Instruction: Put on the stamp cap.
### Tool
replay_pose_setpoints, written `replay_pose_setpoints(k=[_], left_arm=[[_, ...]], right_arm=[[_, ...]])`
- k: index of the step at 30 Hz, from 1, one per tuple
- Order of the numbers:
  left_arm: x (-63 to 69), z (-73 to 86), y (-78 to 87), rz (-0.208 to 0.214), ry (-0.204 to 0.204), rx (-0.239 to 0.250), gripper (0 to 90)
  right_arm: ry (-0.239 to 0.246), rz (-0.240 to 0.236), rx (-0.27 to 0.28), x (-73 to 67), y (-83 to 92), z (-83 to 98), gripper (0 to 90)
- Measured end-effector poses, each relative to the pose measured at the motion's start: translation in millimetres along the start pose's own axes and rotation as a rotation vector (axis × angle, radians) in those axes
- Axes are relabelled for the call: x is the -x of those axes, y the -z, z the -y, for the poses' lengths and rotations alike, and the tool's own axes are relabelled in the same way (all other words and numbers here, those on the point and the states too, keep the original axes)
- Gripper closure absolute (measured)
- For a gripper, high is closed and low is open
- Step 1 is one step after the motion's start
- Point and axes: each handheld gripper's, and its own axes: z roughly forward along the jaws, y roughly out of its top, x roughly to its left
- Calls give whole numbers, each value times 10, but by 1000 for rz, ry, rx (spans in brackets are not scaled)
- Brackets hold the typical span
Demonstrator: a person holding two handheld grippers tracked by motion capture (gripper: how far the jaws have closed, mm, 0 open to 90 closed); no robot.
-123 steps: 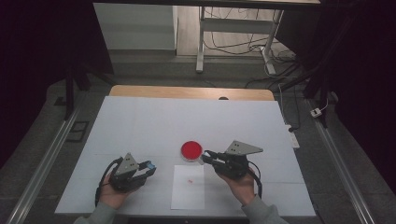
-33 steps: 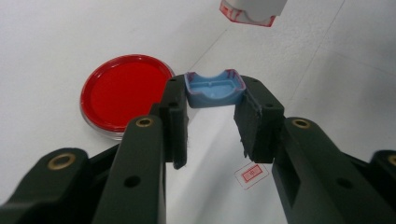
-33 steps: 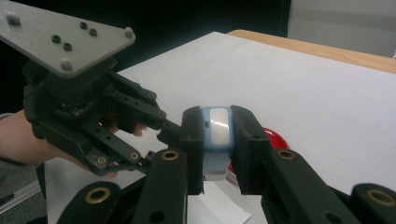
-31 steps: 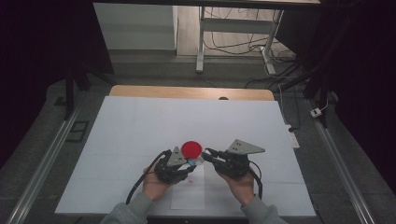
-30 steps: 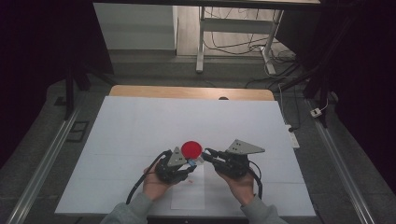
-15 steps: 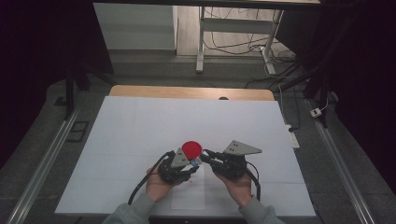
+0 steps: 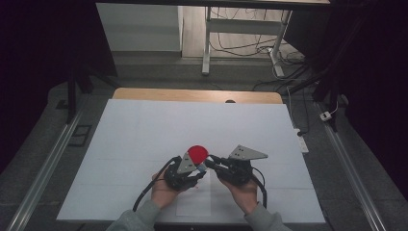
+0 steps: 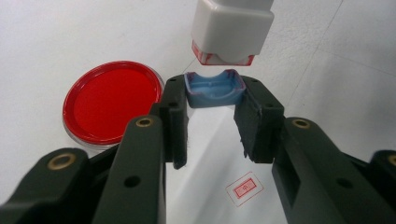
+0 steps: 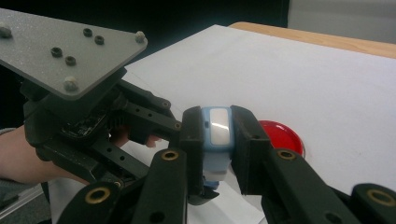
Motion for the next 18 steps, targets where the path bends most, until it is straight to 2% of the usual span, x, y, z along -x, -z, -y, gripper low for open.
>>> replay_pose_setpoints(k=[18], left_arm=[[15, -6, 1, 0, 0, 9, 649]], right_arm=[[-12, 13, -7, -14, -22, 4, 751]])
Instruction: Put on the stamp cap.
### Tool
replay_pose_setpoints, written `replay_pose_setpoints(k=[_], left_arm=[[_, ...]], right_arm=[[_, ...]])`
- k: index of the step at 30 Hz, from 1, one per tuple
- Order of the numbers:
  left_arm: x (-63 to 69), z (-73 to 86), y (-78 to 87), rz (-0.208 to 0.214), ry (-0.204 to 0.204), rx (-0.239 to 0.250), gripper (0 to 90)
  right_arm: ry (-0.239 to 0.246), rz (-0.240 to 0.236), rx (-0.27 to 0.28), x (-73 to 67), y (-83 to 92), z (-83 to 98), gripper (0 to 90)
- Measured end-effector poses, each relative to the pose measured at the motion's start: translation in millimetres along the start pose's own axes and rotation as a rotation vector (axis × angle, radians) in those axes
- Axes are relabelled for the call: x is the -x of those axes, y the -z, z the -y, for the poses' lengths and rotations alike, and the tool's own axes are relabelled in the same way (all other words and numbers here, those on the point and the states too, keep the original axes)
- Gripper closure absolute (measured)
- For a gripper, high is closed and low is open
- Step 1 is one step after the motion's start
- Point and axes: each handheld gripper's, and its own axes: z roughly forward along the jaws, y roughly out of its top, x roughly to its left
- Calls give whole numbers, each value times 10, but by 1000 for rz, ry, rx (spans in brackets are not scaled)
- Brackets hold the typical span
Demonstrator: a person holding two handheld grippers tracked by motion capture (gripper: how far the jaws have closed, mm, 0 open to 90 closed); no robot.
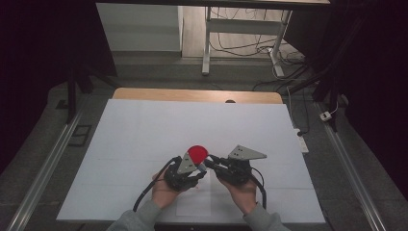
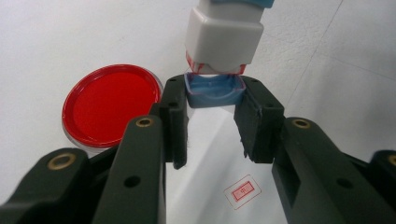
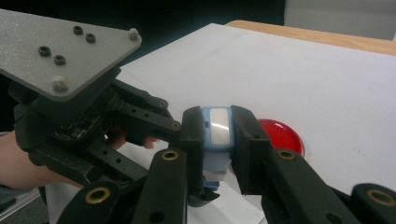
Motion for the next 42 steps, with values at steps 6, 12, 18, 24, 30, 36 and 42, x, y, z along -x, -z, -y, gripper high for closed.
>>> replay_pose_setpoints(k=[6, 12, 18, 24, 30, 36, 42], left_arm=[[7, -1, 2, -5, -2, 3, 649], [11, 1, -1, -8, -3, 3, 649], [12, 1, -3, -9, -5, 2, 649], [18, 0, -4, -12, -5, 7, 649], [28, 0, -2, -24, -10, 12, 649], [32, 1, -2, -31, -11, 11, 649], [43, 6, -8, -46, -16, 11, 649]], right_arm=[[-10, 11, -3, -18, -10, 5, 751], [-16, 16, -10, -28, -21, 11, 752], [-19, 16, -14, -26, -31, 22, 751], [-23, 17, -17, -29, -38, 27, 751], [-26, 20, -16, -31, -41, 32, 752], [-27, 24, -15, -32, -41, 35, 752], [-25, 34, -22, -48, -49, 40, 752]])
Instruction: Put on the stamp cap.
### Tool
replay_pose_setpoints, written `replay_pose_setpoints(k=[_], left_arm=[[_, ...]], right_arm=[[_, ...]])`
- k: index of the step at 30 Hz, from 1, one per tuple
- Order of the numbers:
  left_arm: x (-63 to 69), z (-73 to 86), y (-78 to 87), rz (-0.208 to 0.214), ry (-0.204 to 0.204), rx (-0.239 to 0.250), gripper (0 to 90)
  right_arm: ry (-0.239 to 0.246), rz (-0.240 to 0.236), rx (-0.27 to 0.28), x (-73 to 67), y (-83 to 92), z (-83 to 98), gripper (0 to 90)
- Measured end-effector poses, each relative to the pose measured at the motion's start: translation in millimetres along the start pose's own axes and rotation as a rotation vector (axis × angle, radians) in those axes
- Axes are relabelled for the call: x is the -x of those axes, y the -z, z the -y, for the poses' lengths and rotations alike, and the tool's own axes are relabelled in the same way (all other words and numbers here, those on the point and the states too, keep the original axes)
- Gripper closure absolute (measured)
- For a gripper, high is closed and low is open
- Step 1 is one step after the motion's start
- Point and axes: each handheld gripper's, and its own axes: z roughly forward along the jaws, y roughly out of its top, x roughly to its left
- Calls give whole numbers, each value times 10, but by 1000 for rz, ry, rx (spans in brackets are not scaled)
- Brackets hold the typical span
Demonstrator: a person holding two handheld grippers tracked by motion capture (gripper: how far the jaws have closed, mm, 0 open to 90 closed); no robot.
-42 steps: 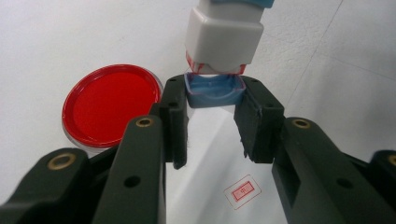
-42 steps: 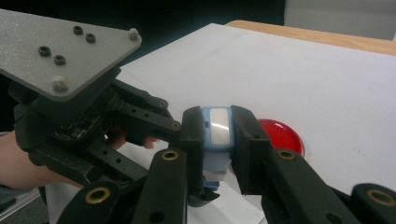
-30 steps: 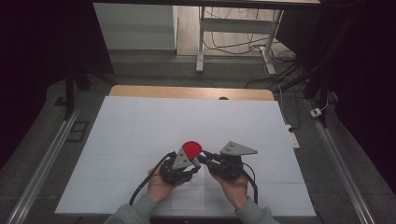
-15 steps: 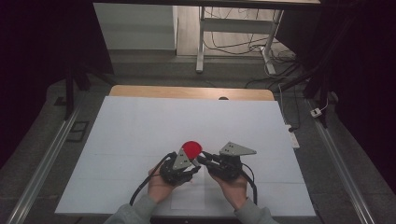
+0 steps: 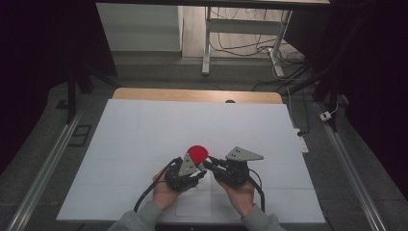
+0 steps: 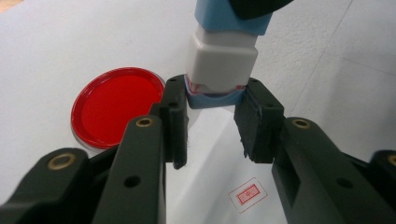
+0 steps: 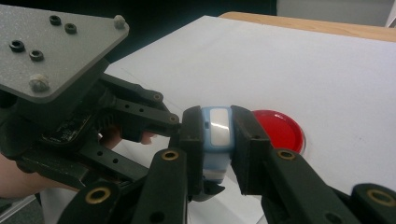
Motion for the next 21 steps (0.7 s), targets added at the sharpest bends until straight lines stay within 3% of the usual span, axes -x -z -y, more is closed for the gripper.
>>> replay_pose_setpoints(k=[21], left_arm=[[33, -1, -23, -22, -27, -32, 652]], right_arm=[[-10, 2, -39, 7, -35, -1, 754]])
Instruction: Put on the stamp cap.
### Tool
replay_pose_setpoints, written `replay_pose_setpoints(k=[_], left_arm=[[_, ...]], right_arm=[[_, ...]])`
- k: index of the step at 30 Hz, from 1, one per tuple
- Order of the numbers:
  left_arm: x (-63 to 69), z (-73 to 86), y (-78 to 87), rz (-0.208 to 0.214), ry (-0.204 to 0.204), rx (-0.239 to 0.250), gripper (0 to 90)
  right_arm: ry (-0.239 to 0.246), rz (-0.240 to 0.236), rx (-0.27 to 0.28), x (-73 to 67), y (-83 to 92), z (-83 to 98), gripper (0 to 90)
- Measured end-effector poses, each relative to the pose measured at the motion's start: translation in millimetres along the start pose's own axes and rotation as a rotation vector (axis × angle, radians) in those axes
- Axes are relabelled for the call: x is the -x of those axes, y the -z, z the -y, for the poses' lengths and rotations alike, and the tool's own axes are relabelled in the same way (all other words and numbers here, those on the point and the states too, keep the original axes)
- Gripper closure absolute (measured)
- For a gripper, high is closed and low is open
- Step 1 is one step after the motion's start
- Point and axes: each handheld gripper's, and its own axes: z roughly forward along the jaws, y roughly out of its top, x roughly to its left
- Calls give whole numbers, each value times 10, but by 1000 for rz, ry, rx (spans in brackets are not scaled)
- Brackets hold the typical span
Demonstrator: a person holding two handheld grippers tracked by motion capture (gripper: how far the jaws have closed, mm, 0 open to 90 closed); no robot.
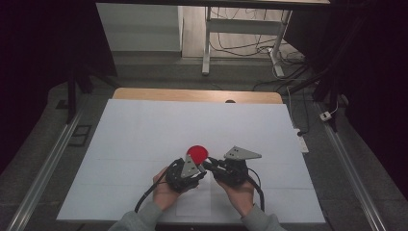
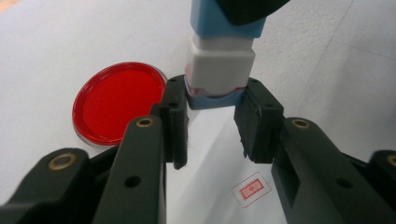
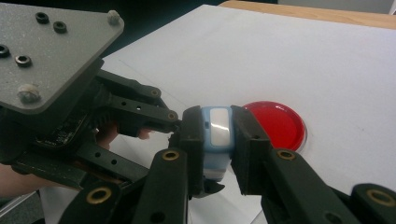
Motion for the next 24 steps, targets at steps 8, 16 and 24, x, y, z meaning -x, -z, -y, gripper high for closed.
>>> replay_pose_setpoints(k=[8, 16, 24], left_arm=[[28, -2, -2, -17, -24, -8, 653], [36, -7, 13, -24, -44, -9, 653], [21, 3, 8, -18, -40, -9, 652]], right_arm=[[-13, -6, -9, 9, -26, 27, 756], [-23, -8, -13, 5, -44, 46, 757], [-28, -12, -8, 13, -31, 34, 756]])
